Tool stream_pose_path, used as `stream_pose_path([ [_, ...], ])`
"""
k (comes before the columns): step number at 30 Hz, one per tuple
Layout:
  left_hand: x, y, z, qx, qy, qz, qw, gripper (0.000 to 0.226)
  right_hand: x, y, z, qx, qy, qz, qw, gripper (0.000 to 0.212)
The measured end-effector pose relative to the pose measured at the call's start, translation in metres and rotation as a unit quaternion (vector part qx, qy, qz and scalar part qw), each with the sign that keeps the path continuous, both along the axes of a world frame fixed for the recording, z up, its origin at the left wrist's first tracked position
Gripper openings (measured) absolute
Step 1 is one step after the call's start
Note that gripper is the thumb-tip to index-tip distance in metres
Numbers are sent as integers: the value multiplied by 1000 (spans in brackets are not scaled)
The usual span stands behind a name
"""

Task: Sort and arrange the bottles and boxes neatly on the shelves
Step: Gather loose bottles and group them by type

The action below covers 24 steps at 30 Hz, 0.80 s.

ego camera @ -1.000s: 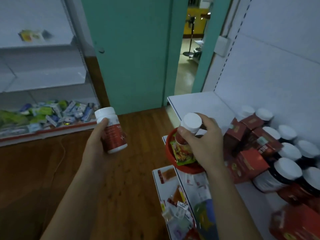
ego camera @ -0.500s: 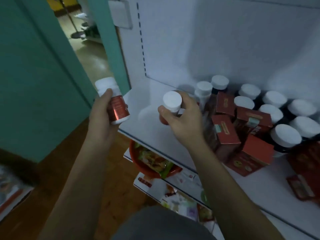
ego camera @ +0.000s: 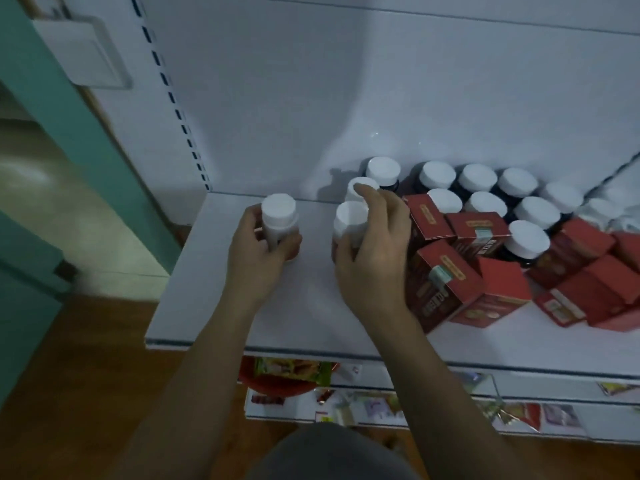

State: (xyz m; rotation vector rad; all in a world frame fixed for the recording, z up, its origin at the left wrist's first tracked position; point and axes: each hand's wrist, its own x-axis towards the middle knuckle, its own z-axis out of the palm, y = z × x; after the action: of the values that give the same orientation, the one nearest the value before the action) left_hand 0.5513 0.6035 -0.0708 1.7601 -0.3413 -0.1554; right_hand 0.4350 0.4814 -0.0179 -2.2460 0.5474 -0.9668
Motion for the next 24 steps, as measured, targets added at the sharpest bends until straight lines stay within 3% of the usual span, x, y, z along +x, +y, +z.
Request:
stream_pose_path([
  [6,17,-24,3,7,41,-44,998,88,-12,-8,36,-27,88,18,996,56],
  [8,14,-24,1,47,37,-40,997,95,-16,-15,49,-37,103,30,994,53],
  [14,-8,4,9,208,7,-38,977,92,-36,-39,80,-50,76,51,995,53],
  [19,-36,17,47,311,-23,-27,950,81,-80,-96,82,-63,158,39,985,44],
  [24,-89,-18,100,412,-107,-3,905,75,-172,-187,86,-86,259,-5,962,48],
])
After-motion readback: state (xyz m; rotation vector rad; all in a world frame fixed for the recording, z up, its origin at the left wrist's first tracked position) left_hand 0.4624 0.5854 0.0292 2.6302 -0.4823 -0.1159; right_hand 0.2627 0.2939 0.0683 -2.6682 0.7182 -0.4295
